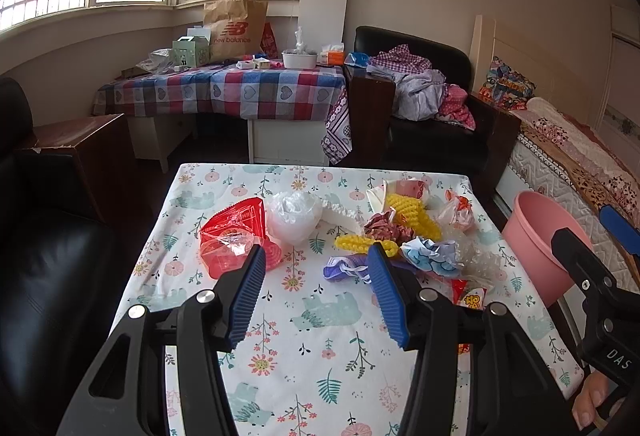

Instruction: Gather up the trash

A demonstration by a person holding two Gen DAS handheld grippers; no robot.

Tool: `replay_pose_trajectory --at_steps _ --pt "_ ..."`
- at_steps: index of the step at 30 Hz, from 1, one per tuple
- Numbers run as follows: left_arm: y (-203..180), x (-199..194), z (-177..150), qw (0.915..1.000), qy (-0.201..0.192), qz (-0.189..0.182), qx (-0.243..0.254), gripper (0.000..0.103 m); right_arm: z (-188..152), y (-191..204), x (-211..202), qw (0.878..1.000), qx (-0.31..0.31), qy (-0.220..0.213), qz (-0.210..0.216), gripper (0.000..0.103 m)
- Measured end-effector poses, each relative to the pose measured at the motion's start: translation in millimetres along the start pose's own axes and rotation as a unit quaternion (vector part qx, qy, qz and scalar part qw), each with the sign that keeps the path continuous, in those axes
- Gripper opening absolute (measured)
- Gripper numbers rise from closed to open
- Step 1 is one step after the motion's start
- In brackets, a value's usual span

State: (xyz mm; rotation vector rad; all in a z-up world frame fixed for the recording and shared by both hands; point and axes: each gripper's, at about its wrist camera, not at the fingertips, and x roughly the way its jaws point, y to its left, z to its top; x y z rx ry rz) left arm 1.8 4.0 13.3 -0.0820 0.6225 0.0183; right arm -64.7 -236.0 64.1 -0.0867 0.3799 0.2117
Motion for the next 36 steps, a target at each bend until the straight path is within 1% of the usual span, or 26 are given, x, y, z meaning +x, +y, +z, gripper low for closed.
replay_pose_trajectory --at_steps 1,6,7,9,17,19,36 --pt "1.0 -0.2 -5.1 1.0 -0.002 -0.001 -0.003 0.053 0.1 0.0 0.1 1.0 0.0 0.0 0.0 0.099" --pt "0.3 -2.2 0.4 1.0 -0.002 -0.001 -0.002 0.053 -0.1 0.1 -0.3 1.0 0.001 0.0 0.0 0.099" --pt "1.1 -0.4 -5.4 1.0 -0.003 -0.001 -0.004 0.053 -0.1 0.0 -0.3 1.0 0.001 0.0 0.0 0.099" --pt "1.2 -0.4 -5.6 1.0 -0.003 -0.001 -0.004 0.053 -0.1 -0.1 -0.2 1.0 0.001 0.0 0.0 0.099" --pt "1.0 -2.0 2.7 1.0 -0.001 0.0 -0.004 0.053 -0.7 0.3 0.1 1.0 0.0 0.0 0.0 0.099" --pt "1.5 -0.5 -6.1 1.0 -0.005 -0.002 -0.004 0.053 -1.0 0.9 -0.1 1.0 0.0 0.0 -0.001 0.099" --pt "2.4 -4.2 -2.2 1.0 -0.004 -0.003 -0.005 0.053 -0.4 1.0 -0.9 1.0 0.0 0.0 -0.001 0.099"
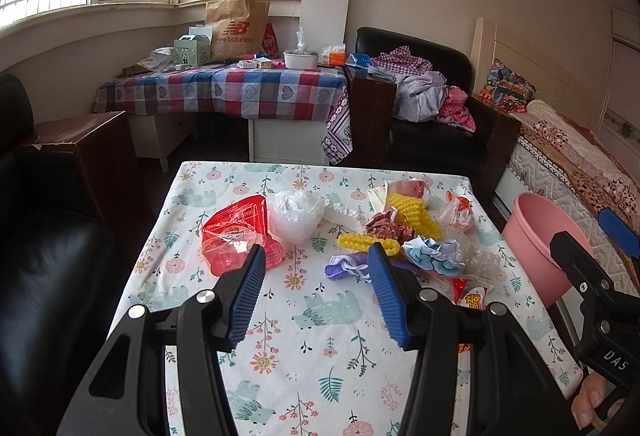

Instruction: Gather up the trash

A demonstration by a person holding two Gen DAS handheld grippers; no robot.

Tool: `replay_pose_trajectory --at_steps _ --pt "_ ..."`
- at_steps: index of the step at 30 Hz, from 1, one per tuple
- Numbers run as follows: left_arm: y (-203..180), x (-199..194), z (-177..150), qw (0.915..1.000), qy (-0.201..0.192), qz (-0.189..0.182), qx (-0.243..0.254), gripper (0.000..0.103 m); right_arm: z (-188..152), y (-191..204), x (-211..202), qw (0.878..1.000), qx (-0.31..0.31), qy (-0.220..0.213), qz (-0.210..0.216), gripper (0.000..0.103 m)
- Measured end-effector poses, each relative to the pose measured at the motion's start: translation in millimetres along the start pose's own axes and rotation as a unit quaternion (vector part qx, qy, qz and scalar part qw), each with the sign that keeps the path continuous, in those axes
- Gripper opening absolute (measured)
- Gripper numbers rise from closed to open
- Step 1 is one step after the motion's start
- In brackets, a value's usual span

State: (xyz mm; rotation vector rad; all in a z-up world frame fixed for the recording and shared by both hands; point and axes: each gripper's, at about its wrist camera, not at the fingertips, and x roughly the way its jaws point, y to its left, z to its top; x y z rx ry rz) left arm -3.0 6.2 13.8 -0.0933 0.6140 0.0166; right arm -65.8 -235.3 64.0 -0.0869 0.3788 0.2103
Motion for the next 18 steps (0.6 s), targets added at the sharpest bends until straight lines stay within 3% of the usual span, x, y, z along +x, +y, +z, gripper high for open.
replay_pose_trajectory --at_steps 18 --pt "1.0 1.3 -3.7 1.0 -0.001 -0.001 0.0 0.053 -6.3 -4.0 4.6 1.0 0.006 0.006 -0.002 0.099"
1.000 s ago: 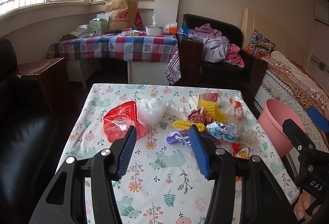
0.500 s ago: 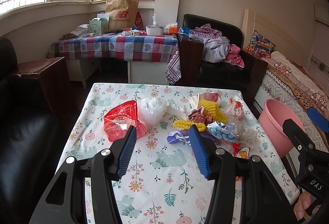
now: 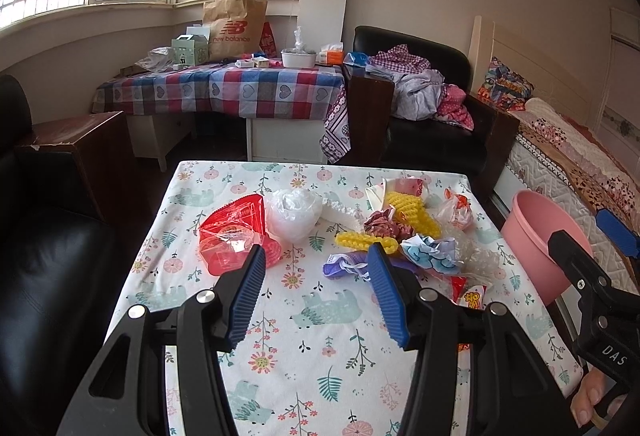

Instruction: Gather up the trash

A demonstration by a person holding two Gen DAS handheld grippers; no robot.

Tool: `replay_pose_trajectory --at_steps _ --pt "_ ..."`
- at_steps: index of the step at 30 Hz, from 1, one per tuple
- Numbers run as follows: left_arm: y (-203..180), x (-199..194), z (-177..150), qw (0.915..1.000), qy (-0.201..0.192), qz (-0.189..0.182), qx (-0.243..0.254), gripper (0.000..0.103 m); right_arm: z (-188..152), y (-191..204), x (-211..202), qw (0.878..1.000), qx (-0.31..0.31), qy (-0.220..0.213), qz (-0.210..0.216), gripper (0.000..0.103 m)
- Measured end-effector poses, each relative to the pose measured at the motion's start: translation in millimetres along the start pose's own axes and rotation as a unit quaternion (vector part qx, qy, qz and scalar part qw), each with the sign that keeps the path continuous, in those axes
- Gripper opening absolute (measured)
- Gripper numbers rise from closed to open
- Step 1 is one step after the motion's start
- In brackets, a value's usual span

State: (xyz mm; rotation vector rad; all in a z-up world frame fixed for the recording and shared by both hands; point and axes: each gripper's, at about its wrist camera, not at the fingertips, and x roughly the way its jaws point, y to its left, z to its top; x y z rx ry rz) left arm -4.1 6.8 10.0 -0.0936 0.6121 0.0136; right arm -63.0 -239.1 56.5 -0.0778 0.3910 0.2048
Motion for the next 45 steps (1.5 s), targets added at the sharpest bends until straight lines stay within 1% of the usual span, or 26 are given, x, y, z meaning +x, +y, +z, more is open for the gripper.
replay_pose_trajectory --at_steps 5,6,14,15,17,20,24,27,28,29,30,33,36,37,40,42,45 --pt "0.3 -1.3 1.9 1.0 0.004 0.0 0.004 0.053 -5.8 -8.0 5.7 1.0 0.01 0.01 -0.002 0.099" --pt "-6.3 -0.8 -1.8 1.0 0.005 0.001 0.003 0.053 -5.5 -8.3 6.2 1.0 0.011 0.011 -0.003 0.099" --pt "-12.5 0.0 -2.5 0.9999 0.012 -0.002 0.008 0.053 -11.0 -20.0 14.7 0.999 0.027 0.024 -0.01 0.099" --pt "-6.4 13.2 -7.6 0.9999 0.013 -0.004 0.008 0.053 -12.8 -23.1 16.9 0.999 0.031 0.028 -0.011 0.099" --pt "-5.4 14.7 -9.2 0.9999 0.013 -0.01 0.007 0.053 -15.4 -26.7 20.0 0.999 0.036 0.033 -0.011 0.099" --pt "-0.9 19.0 -12.2 0.9995 0.017 -0.028 0.006 0.053 -19.9 -31.0 24.0 0.998 0.042 0.042 -0.01 0.099" --pt "1.4 22.7 -16.9 0.9976 0.023 -0.063 0.013 0.053 -26.5 -33.8 28.2 0.998 0.045 0.053 -0.002 0.099" --pt "1.7 27.1 -19.2 0.9956 0.031 -0.087 0.015 0.053 -33.3 -34.9 31.5 0.996 0.051 0.066 0.017 0.099" --pt "1.6 28.9 -19.6 0.9954 0.034 -0.089 0.014 0.053 -36.2 -33.8 33.4 0.995 0.052 0.074 0.031 0.096" --pt "1.6 33.0 -19.5 0.9953 0.038 -0.088 0.014 0.053 -37.4 -33.0 35.1 0.995 0.051 0.079 0.037 0.09" --pt "1.1 38.2 -18.9 0.9948 0.044 -0.091 0.013 0.053 -39.1 -32.1 37.2 0.994 0.049 0.085 0.044 0.088" --pt "2.3 50.6 -13.4 0.992 0.063 -0.109 -0.005 0.053 -42.0 -29.0 41.3 0.993 0.042 0.093 0.058 0.084" --pt "-0.5 58.5 -0.2 0.989 0.063 -0.132 -0.019 0.051 -40.0 -33.9 44.1 0.992 0.047 0.093 0.066 0.081" --pt "-2.7 60.6 5.1 0.9892 0.059 -0.134 -0.016 0.051 -39.9 -35.4 44.5 0.992 0.049 0.093 0.067 0.081" --pt "-4.3 64.5 20.4 0.9917 0.042 -0.121 -0.006 0.051 -40.0 -42.4 49.3 0.991 0.06 0.1 0.071 0.079" --pt "-0.3 70.1 28.7 0.994 0.036 -0.103 -0.002 0.051 -40.6 -46.3 52.2 0.99 0.066 0.104 0.072 0.078" --pt "5.8 81.3 38.9 0.9962 0.042 -0.076 0.008 0.05 -41.8 -52.3 56.6 0.989 0.072 0.11 0.071 0.078"
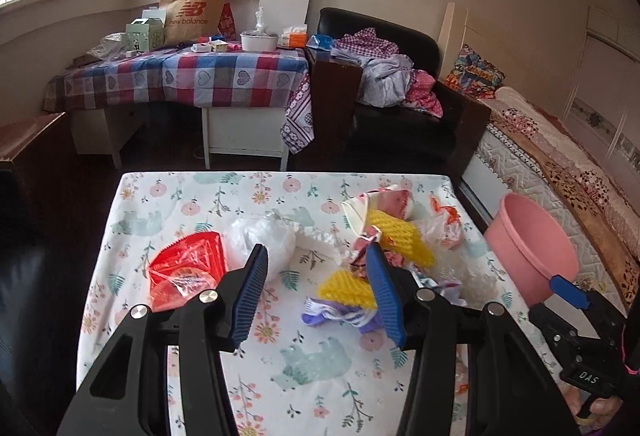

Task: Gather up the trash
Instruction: 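Grasp the clear plastic wrap with the right tool while the left tool grasps the white plastic bag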

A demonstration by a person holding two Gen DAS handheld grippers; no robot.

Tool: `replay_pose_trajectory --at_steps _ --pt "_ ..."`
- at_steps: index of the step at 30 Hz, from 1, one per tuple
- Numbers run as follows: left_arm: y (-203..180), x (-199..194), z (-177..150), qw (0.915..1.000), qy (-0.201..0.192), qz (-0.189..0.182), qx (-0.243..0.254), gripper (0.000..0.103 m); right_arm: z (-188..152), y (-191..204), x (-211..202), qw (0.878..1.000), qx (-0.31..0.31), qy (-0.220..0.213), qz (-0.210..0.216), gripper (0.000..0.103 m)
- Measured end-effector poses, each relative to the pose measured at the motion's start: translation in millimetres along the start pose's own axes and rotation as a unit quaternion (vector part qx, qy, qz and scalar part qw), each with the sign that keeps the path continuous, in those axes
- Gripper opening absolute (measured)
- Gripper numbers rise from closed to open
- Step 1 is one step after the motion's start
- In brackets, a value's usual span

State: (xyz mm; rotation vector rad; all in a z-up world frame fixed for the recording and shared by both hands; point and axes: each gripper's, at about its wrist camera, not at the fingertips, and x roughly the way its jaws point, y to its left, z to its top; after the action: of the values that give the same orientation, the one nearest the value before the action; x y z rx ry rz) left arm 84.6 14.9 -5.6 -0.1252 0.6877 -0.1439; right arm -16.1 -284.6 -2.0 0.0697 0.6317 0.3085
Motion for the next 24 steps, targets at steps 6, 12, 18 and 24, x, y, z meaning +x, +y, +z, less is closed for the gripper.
replay_pose_trajectory --at_steps 6,12,18,24 --pt "6.7 38.4 10.1 0.998 0.029 0.045 0.033 0.05 3.8 -7.9 12.3 1.0 0.004 0.011 -0.001 0.078" --pt "18.1 75.8 1.1 0.9931 0.061 0.088 0.046 0.033 8.4 -15.1 24.7 1.0 0.011 0.024 0.005 0.078" --pt "32.3 63.1 -0.5 0.9971 0.047 0.058 0.014 0.006 10.9 -22.0 45.8 0.998 0.025 0.059 0.03 0.078" --pt "35.5 36.6 -1.5 0.9991 0.025 0.033 -0.011 0.003 15.9 -26.5 69.6 0.994 0.038 0.092 0.053 0.078"
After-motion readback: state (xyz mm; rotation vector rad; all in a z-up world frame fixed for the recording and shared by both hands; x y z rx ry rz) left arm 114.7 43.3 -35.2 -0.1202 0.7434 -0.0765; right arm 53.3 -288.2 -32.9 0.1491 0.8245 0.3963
